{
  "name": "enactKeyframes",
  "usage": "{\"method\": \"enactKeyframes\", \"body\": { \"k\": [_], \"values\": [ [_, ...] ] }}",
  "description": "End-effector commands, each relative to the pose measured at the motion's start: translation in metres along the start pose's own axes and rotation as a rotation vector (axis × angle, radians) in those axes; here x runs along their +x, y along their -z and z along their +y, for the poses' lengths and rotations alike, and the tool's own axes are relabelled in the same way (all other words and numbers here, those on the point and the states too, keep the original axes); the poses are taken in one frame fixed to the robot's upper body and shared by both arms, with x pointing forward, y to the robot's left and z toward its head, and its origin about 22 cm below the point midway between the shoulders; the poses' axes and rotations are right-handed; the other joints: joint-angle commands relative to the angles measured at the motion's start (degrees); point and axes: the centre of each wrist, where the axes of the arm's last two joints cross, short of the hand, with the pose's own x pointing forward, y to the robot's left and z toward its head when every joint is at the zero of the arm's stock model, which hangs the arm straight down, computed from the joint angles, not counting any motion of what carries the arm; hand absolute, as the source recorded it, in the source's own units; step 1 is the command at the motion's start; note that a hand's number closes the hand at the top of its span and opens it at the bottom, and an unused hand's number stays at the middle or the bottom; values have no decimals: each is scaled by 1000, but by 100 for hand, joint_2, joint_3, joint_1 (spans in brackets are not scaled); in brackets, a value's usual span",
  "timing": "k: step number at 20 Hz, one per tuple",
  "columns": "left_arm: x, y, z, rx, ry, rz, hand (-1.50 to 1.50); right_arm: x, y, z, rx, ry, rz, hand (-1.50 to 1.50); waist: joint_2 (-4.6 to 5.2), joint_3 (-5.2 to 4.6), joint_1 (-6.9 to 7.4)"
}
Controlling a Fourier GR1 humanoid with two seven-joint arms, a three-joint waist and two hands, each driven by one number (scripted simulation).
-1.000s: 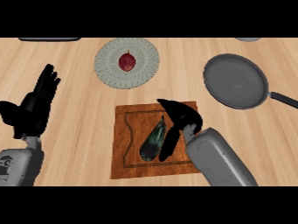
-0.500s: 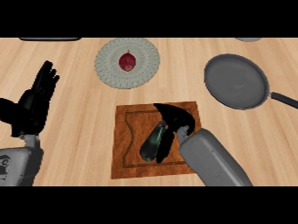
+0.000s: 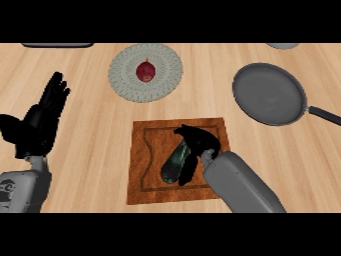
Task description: Pick the eggplant from the cutting board and place it in the pan
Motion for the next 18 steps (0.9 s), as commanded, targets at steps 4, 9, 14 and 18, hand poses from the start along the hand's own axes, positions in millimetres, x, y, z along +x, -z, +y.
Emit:
{"method": "enactKeyframes", "body": {
  "k": [4, 9, 14, 18],
  "values": [
    [-1, 3, 6, 10, 7, -3, 0, 4, 1, 11, 48, -68, -130, 150, 54, 26, -9],
    [14, 12, -6, 0, -12, -10, 0, 7, 12, 10, 22, -62, -127, 150, 63, 27, 36],
    [8, 10, 0, 2, -5, -2, 0, 10, 6, 2, -98, -53, -96, 150, 52, 26, -11],
    [-2, 5, -10, -25, 1, -14, 0, 51, -8, 21, -345, -145, -1, 150, 61, 24, 168]
  ]
}}
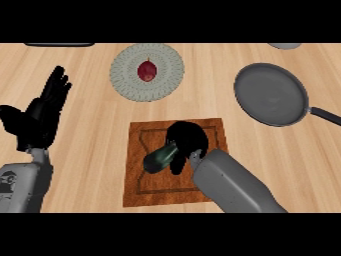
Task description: Pick the eggplant from the cutting board and place it in the pan
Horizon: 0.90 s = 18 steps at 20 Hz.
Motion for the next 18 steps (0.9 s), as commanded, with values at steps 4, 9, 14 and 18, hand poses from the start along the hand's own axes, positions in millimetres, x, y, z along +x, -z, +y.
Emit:
{"method": "enactKeyframes", "body": {
  "k": [4, 9, 14, 18],
  "values": [
    [-14, -12, -8, -13, -16, 22, 0, 52, -20, -4, -407, -79, 61, 150, 4, 16, 79],
    [-14, -14, 13, 15, 0, 13, 0, 76, -43, -19, -674, -50, -28, 150, -9, 19, -85],
    [0, -6, 5, 17, 2, 4, 0, 79, -56, -51, -840, 24, 2, 150, -2, 22, -141],
    [2, -5, -2, 32, -9, 11, 0, 49, -58, -85, -903, 111, 15, 150, 10, 25, -146]
  ]
}}
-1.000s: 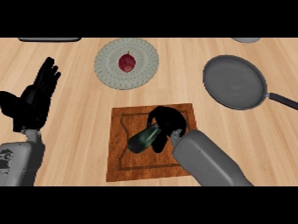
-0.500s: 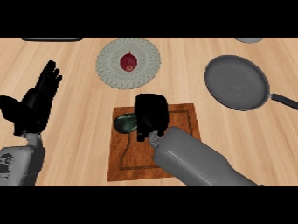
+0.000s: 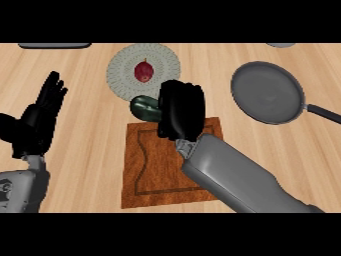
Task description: Pick the eggplant from the cutting board and place it in the pan
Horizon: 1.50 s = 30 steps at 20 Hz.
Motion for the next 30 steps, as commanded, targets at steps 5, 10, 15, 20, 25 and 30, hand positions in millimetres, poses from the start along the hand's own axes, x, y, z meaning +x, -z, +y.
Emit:
{"method": "enactKeyframes", "body": {
  "k": [5, 10, 15, 20, 25, 30],
  "values": [
    [9, 0, -4, -4, -1, -11, 0, -63, 34, -53, -188, 286, 147, 150, 19, 8, -27],
    [4, 8, -10, -5, -9, -13, 0, -135, 72, -57, -225, 242, 219, 150, 50, 3, 39],
    [-4, 10, -6, -7, 4, -14, 0, -211, 83, -36, -275, 156, 253, 150, 69, 5, 80],
    [-8, 4, -1, -22, -7, -21, 0, -276, 104, -47, -301, 20, 318, 150, 101, 7, 178],
    [5, 13, -25, -48, -3, -31, 0, -315, 111, -45, -323, 29, 368, 150, 164, 19, 290],
    [10, 6, -20, -72, -14, -35, 0, -342, 104, -39, -317, 18, 390, 150, 200, 30, 436]
  ]
}}
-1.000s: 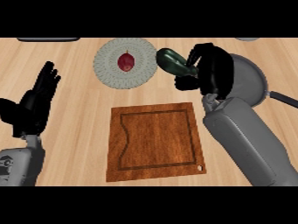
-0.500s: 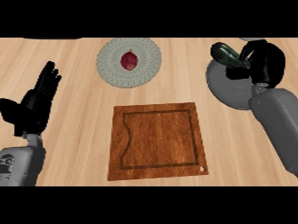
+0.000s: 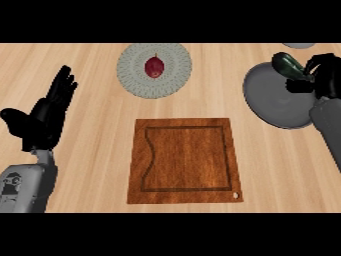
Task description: Pick the eggplant from the cutting board and place it in the pan
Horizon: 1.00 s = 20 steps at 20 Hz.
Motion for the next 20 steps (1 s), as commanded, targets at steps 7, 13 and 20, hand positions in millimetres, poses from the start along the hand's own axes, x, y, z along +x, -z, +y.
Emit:
{"method": "enactKeyframes", "body": {
  "k": [7, 13, 20],
  "values": [
    [-1, 0, -13, -16, -6, -27, 0, -44, -9, 11, 306, 265, 144, -150, 99, 31, 106],
    [8, 5, -10, -19, -9, -24, 0, -55, -10, 11, 295, 316, 96, -150, 66, 19, 131],
    [-4, -3, 10, 18, 8, 17, 0, -62, -12, 9, 76, 578, 37, -150, -68, -1, -145]
  ]
}}
